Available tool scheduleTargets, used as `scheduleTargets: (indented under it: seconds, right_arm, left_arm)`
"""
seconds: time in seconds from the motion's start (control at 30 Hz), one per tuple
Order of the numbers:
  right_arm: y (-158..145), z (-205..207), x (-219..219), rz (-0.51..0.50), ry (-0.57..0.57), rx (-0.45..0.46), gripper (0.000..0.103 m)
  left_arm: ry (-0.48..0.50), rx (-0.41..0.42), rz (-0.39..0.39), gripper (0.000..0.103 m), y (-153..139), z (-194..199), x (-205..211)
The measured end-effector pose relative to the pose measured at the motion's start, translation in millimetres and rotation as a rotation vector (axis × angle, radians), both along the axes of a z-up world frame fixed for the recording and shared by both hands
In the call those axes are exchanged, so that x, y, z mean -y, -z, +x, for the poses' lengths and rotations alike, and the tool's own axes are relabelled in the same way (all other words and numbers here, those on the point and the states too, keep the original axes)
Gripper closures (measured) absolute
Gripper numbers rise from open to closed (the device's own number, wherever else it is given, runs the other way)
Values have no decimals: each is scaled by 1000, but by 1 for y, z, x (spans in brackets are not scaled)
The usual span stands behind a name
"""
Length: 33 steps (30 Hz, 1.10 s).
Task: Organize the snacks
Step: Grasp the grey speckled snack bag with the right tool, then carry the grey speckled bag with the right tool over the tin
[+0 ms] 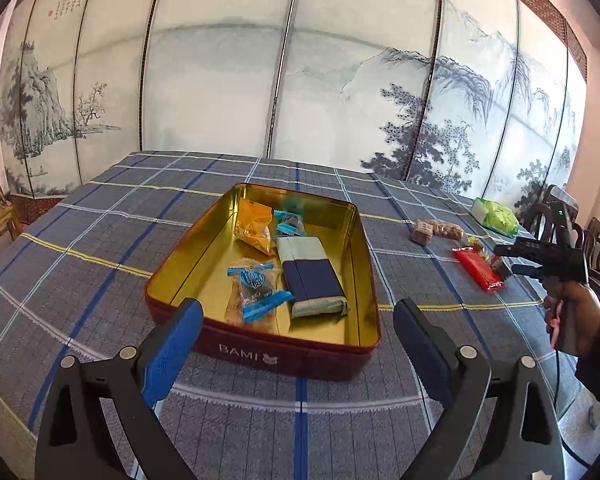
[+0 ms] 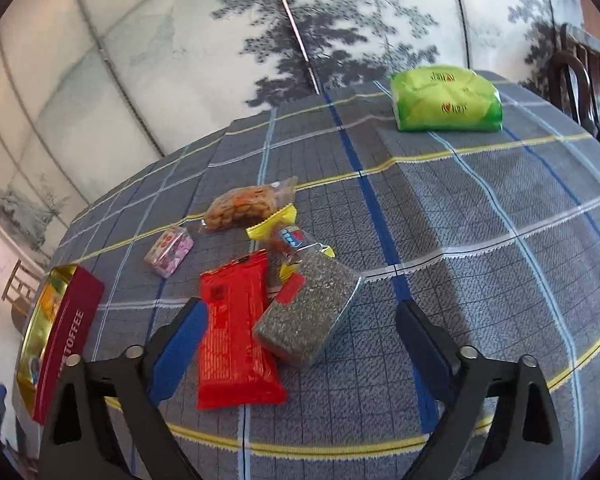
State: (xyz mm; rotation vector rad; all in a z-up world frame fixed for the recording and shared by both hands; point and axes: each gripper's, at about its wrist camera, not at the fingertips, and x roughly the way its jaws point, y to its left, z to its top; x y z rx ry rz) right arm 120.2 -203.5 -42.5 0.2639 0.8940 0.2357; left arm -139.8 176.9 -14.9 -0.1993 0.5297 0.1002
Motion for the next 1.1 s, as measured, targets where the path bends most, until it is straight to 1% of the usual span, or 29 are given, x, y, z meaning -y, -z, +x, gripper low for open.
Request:
scheduleTargets:
  seconds: [0.03,0.07,0.1,0.13,0.27,0.37,0.43,0.5,0.63,0.73,0.83,1.0,1.1]
  right_arm:
    - [5,6,-1,19,7,-19,37]
    - [8,10,-3,15,14,-30,58]
    - [10,13,-6,-12,23,-26,64]
    - [11,14,-9,-29,20,-20,66]
    - [6,10,-16,-97,29,-4,67]
    - [-8,1,-21,-152,45,42,67]
    - [-22,-5,-28,-182,39,82,67]
    - [-35,-12,-40,-204,20,119,67]
    - [-53,-23,-85,-240,-69,183,67]
    - [-61,-31,-120,-242,-139,211,67]
    - [-62,-37,-147,-236,-181,226,67]
    - [-62,-43,-184,-216,-235,222,67]
    - [-63,-50,-203,-218,-272,236,67]
  left_arm:
    - [3,2,-2,9,1,-5,1]
    - [8,0,-4,9,2,-10,3]
    - [14,-3,-3,9,3,-14,4]
    - [17,-3,-4,9,4,-18,5]
    - [19,-1,-22,9,8,-31,5]
    - [-8,-2,-38,9,14,-37,2]
    - [-18,-17,-47,9,21,-38,2]
    - [-37,-39,-41,9,28,-39,2]
    - [-54,-69,-59,9,38,-43,1]
    - [-71,-75,-64,9,40,-48,-2]
    - [-79,-75,-66,9,42,-52,-4]
    - [-88,-77,-72,9,43,-57,-6]
    - [-92,-78,-74,9,44,-59,-7]
